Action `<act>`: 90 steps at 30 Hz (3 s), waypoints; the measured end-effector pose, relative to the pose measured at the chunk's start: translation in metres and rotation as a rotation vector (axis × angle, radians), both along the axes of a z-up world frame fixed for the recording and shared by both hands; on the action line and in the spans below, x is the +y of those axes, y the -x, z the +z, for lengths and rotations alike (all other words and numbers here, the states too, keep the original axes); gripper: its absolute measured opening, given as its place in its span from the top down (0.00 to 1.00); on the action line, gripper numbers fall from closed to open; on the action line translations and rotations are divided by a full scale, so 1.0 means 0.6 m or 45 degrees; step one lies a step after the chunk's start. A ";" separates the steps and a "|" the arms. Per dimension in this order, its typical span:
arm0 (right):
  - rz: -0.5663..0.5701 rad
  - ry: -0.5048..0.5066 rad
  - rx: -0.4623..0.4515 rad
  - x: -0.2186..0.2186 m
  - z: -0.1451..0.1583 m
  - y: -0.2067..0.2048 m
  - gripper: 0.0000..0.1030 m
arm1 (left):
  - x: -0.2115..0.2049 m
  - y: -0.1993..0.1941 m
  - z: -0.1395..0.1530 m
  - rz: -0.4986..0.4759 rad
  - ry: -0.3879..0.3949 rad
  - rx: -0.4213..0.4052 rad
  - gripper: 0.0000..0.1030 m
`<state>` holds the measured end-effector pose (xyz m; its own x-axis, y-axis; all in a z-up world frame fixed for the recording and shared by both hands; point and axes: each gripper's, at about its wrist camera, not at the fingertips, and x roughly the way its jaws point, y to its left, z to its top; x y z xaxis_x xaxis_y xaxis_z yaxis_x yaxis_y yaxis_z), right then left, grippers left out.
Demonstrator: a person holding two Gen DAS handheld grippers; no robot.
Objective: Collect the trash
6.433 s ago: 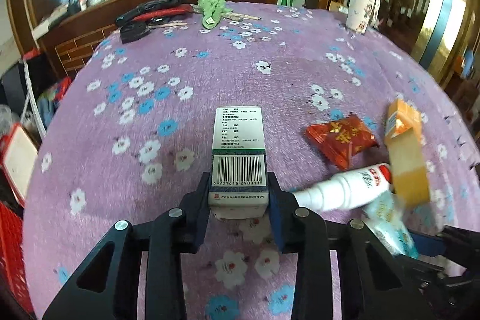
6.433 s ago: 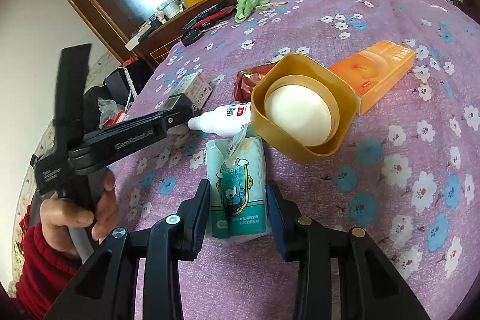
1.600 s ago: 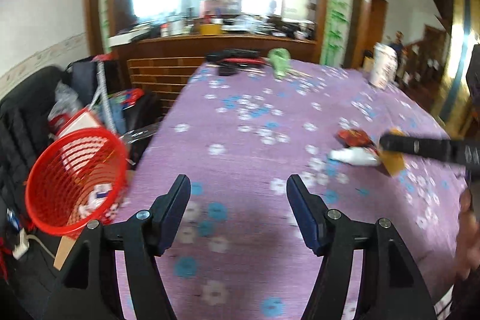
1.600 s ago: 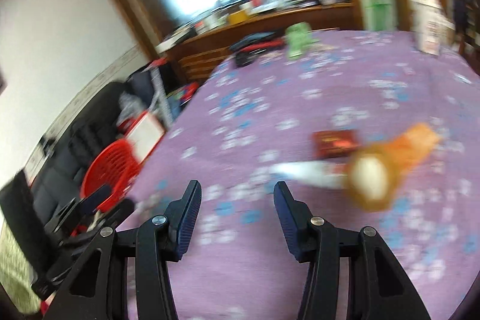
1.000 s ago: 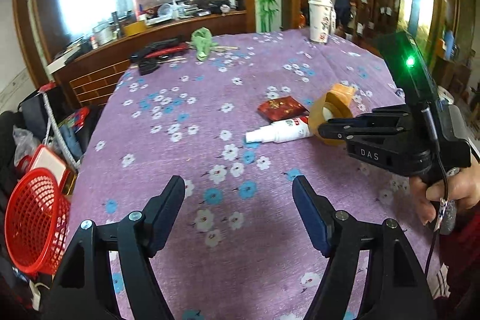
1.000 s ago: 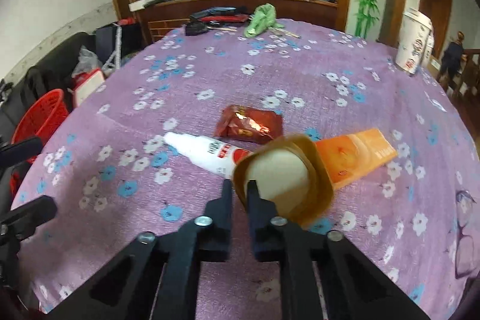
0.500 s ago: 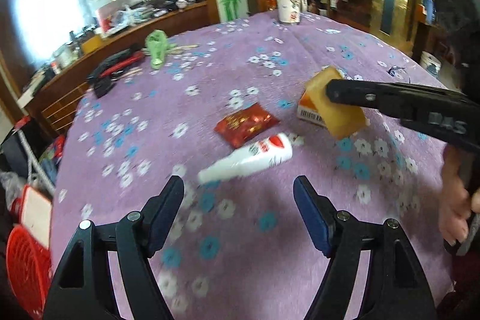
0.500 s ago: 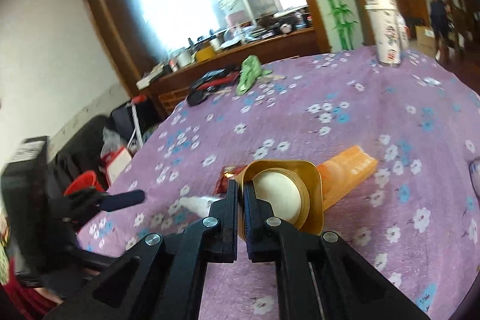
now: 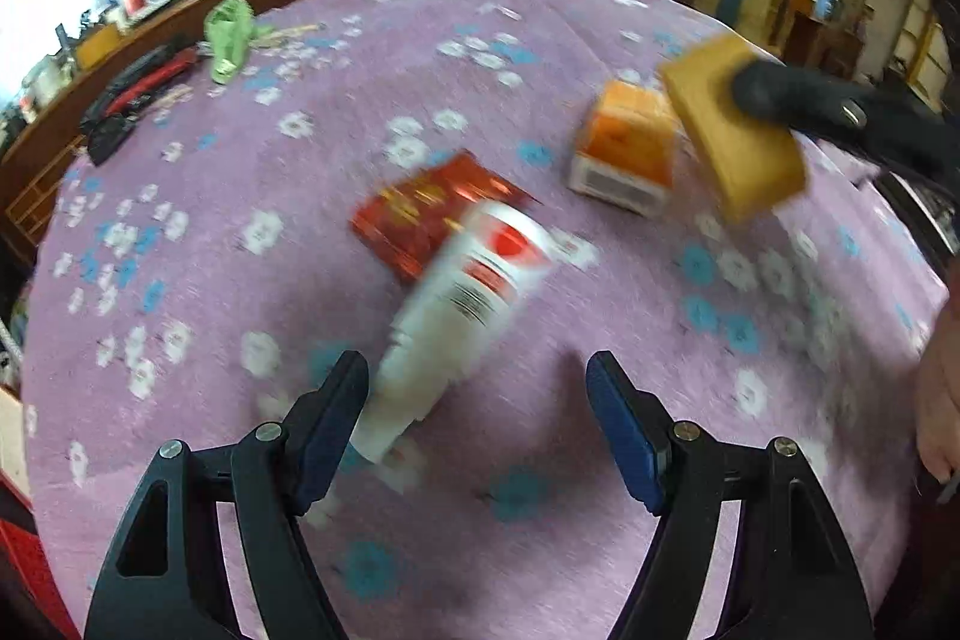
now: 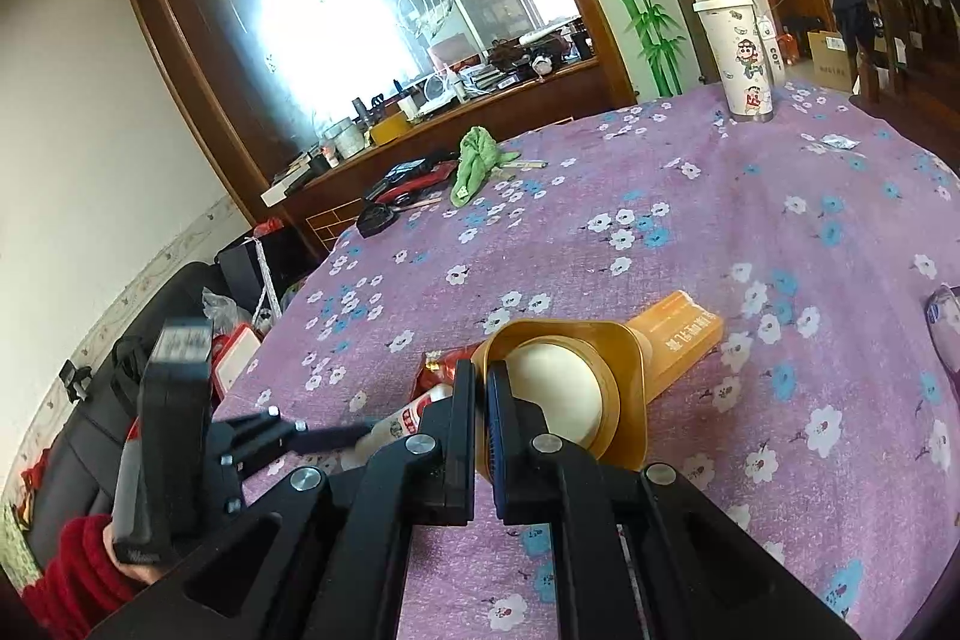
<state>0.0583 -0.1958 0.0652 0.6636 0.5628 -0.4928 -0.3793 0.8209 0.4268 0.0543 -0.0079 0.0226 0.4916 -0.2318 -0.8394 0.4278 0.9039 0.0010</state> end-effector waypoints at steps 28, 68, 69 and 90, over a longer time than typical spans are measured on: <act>0.053 0.125 -0.029 0.032 -0.005 0.006 0.96 | 0.015 0.051 0.004 0.286 0.158 -0.057 0.72; 0.266 0.408 -0.097 0.216 0.024 0.214 0.96 | 0.193 0.294 0.083 0.712 0.029 -0.509 0.72; 0.267 0.411 -0.099 0.218 0.025 0.215 0.96 | 0.193 0.296 0.084 0.716 0.026 -0.516 0.72; 0.280 0.410 -0.082 0.225 0.019 0.209 0.96 | 0.195 0.299 0.077 0.731 -0.017 -0.536 0.72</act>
